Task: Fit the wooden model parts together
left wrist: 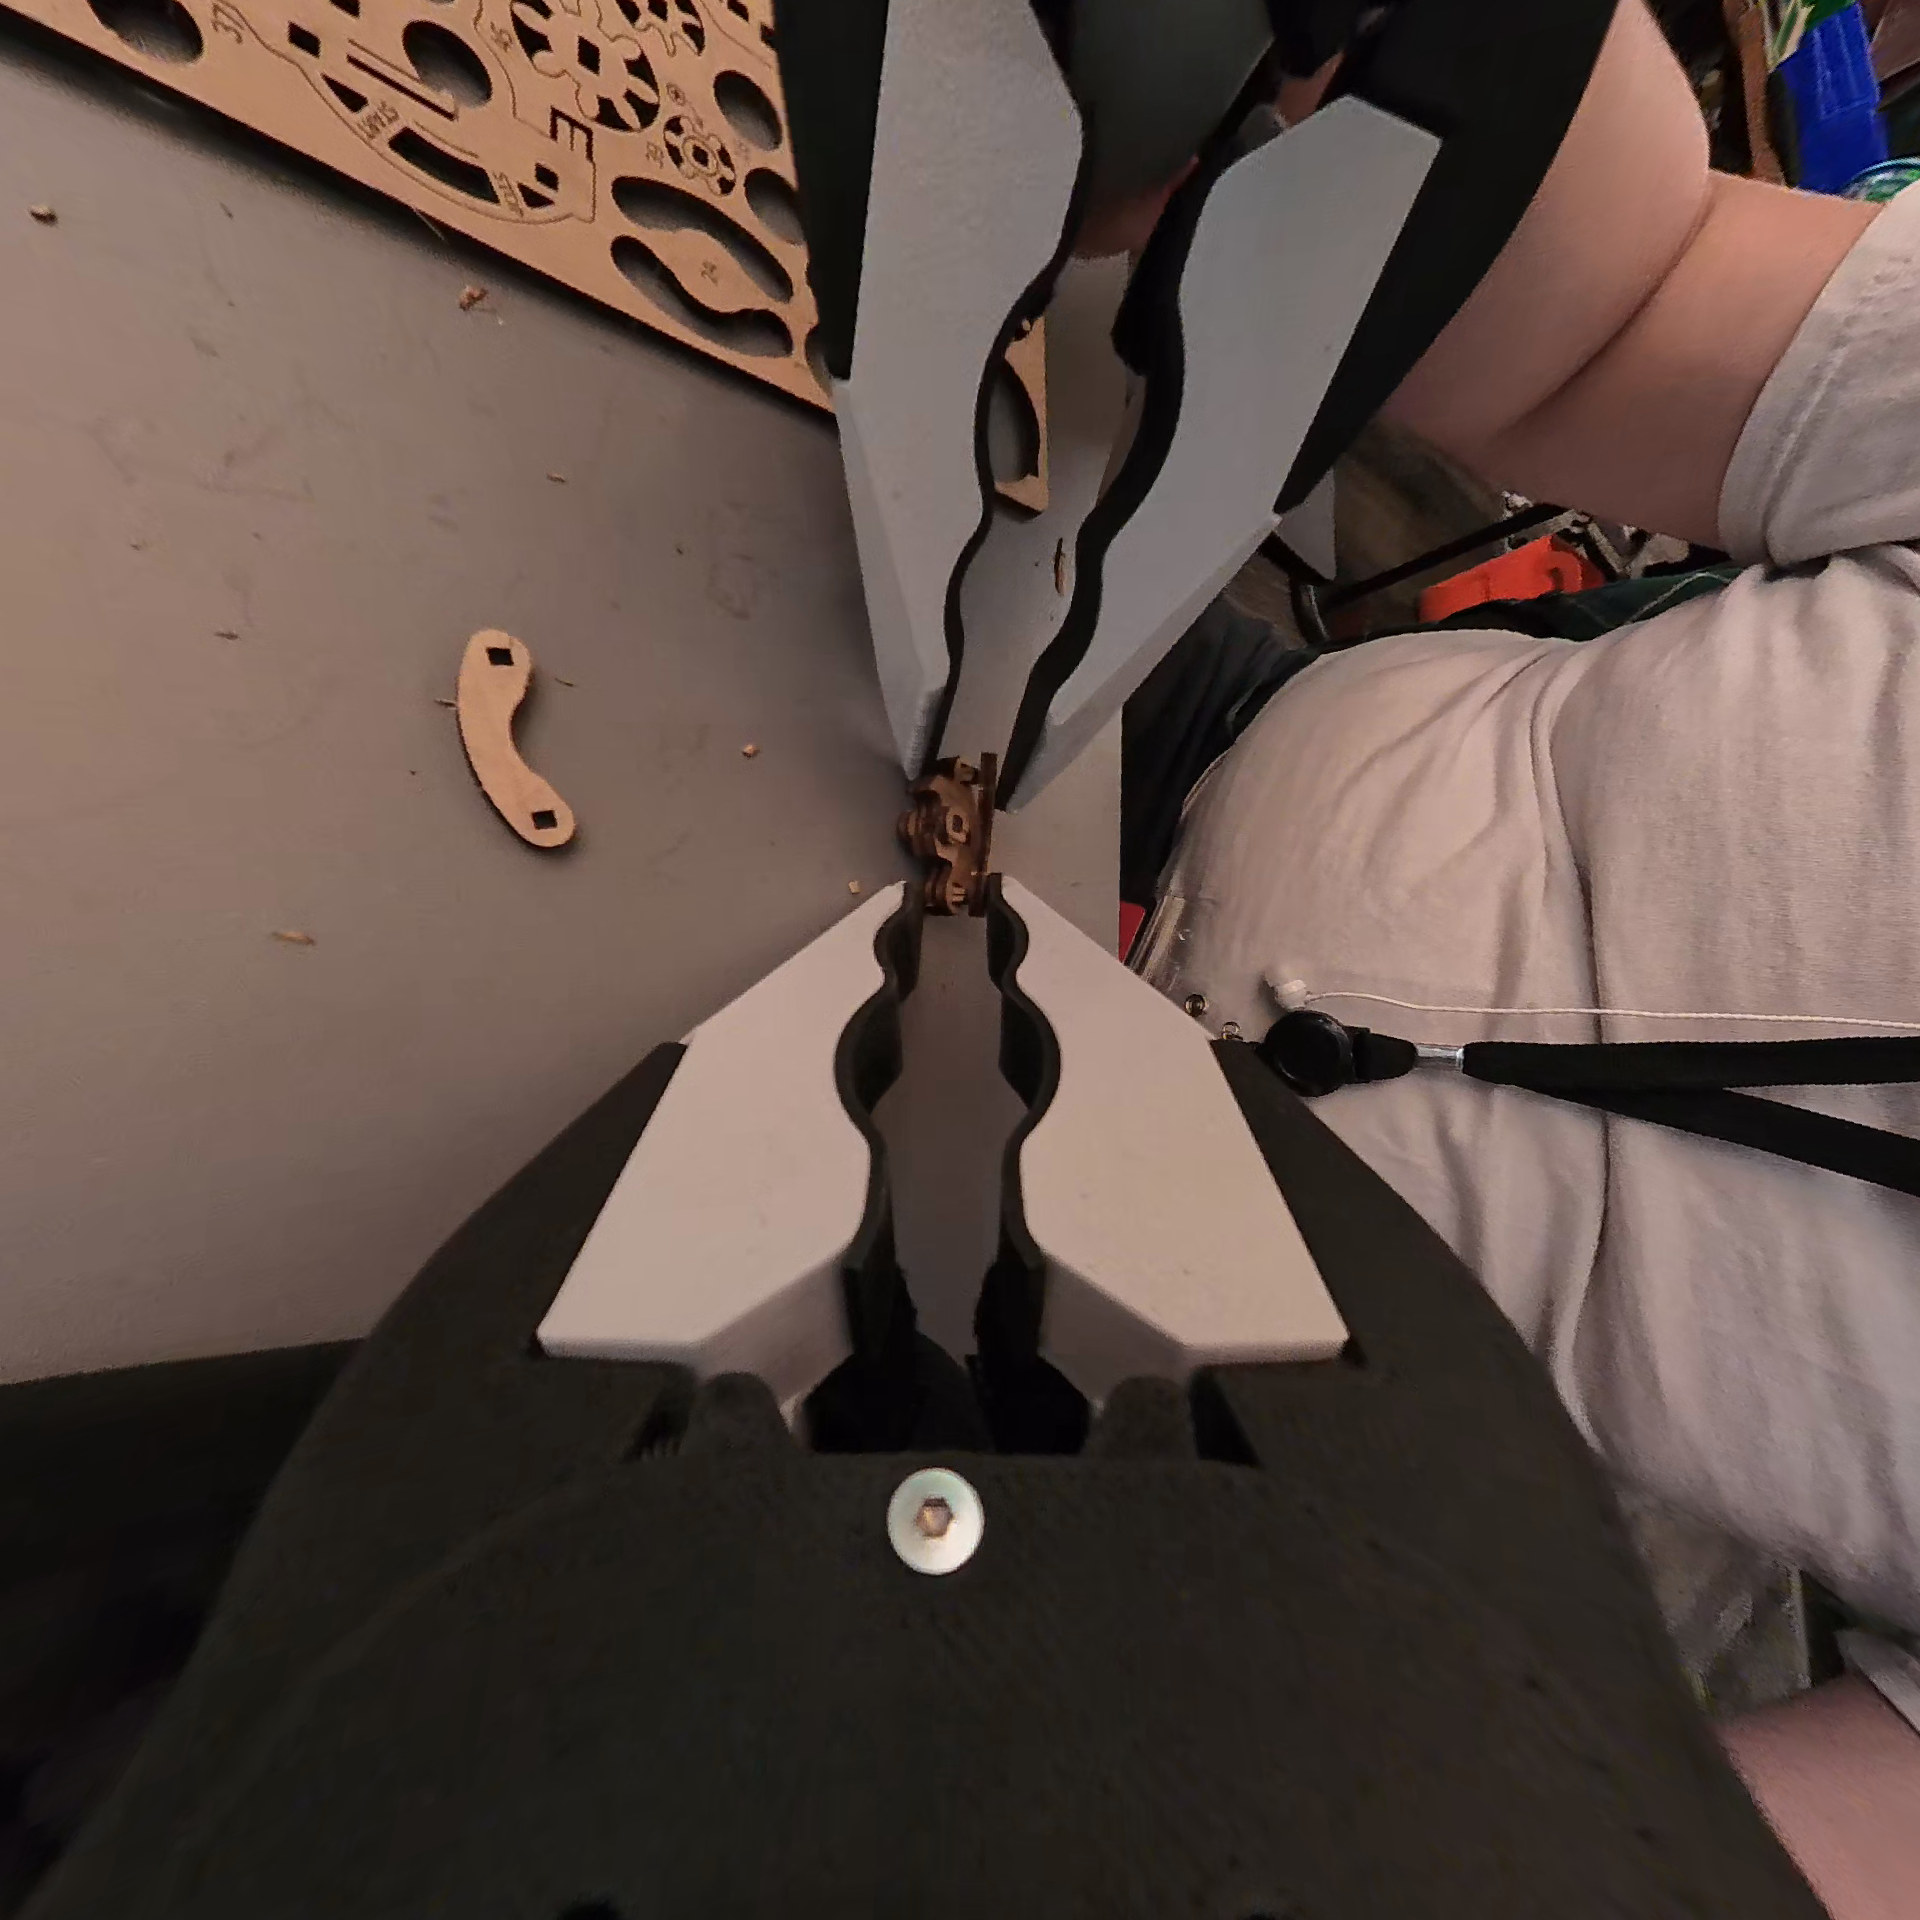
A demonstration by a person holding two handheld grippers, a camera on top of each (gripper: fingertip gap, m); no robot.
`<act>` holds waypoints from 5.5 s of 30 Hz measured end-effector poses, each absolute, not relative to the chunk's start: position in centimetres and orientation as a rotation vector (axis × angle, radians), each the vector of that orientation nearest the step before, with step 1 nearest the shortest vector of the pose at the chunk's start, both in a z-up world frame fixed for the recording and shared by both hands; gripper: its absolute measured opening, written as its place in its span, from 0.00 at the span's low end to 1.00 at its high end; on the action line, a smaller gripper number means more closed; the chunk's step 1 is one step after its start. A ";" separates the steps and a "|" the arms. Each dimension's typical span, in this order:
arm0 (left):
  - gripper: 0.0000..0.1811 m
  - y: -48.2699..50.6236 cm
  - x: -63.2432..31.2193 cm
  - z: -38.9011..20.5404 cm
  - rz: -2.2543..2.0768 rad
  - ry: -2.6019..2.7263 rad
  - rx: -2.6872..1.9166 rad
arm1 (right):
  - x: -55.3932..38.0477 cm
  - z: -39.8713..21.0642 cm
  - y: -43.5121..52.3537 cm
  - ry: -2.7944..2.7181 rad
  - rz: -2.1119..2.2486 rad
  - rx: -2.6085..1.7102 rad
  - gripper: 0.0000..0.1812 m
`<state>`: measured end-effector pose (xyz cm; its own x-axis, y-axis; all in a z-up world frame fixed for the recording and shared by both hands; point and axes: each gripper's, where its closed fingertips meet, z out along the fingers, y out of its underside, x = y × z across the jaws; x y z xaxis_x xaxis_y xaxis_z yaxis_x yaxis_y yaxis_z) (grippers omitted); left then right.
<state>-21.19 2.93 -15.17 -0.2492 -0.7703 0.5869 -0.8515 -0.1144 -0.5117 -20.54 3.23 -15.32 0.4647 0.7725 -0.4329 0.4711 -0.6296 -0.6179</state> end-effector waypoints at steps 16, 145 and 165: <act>0.05 2.9 -21.3 -15.2 1.312 -2.136 1.914 | -20.7 -15.1 2.9 -0.978 0.938 -2.240 0.07; 0.05 2.8 -21.2 -15.4 1.265 -2.370 1.949 | -20.3 -14.9 2.8 -0.829 0.846 -2.189 0.04; 0.18 3.6 -22.5 -14.9 1.128 -2.656 1.942 | -20.2 -15.1 2.5 -0.901 0.692 -2.142 0.04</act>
<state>-22.49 3.57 -14.86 -0.3378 -0.9360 0.0995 -0.7217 0.1896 -0.6658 -20.19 2.49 -15.09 0.6148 0.7634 -0.1980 0.3881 -0.5114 -0.7667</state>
